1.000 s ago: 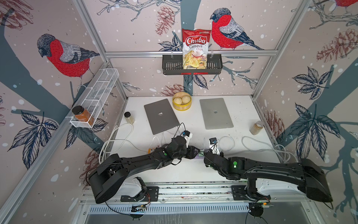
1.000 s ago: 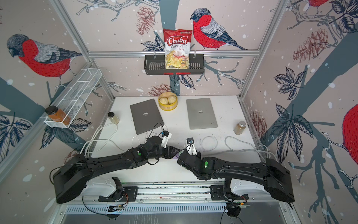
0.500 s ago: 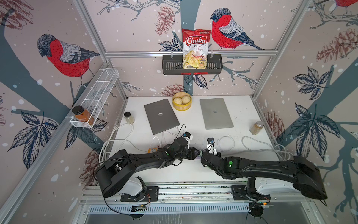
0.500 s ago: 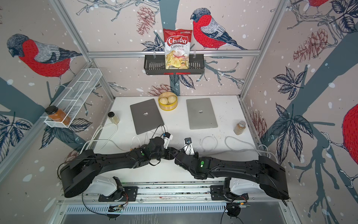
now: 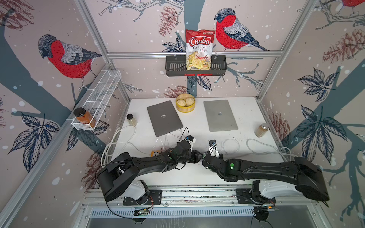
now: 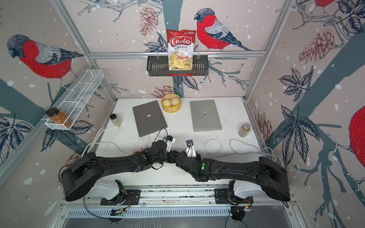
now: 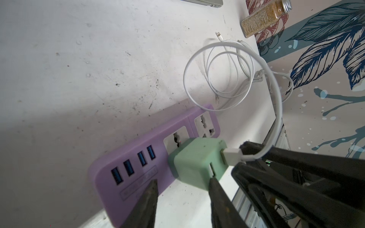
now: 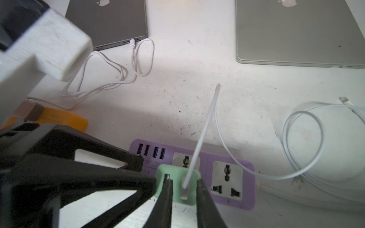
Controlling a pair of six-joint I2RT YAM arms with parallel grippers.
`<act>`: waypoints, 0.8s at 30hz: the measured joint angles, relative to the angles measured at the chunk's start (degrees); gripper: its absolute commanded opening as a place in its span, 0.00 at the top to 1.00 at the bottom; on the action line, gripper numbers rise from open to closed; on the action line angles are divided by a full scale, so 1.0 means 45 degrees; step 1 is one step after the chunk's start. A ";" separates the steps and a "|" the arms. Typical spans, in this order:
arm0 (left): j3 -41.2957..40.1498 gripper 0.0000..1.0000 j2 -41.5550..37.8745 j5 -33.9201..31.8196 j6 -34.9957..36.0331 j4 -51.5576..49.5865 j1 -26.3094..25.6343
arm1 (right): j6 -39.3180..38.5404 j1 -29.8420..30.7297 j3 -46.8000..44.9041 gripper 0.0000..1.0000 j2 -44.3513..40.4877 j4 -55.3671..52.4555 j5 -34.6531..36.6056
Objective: Unplug the laptop charger
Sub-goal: Remove the charging cable from the plug.
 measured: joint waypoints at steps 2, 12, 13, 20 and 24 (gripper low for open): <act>-0.0053 0.57 -0.0107 0.0000 0.0000 -0.0034 0.0000 | 0.0000 0.0000 0.0087 0.77 0.0160 -0.0029 0.0015; 0.0005 0.57 -0.0311 -0.0029 0.0000 -0.0039 0.0000 | -0.0034 0.0024 0.0146 0.84 0.0403 -0.0039 0.0136; 0.0019 0.57 -0.0291 -0.0024 0.0000 -0.0039 0.0000 | -0.0034 0.0024 0.0146 0.84 0.0403 -0.0039 0.0175; 0.0102 0.57 0.0126 0.0024 -0.0049 0.0044 0.0000 | -0.0034 0.0024 0.0146 0.86 0.0427 -0.0034 0.0233; 0.0117 0.57 0.0262 0.0053 -0.0068 0.0248 0.0000 | -0.0034 0.0024 0.0151 0.86 0.0442 -0.0039 0.0277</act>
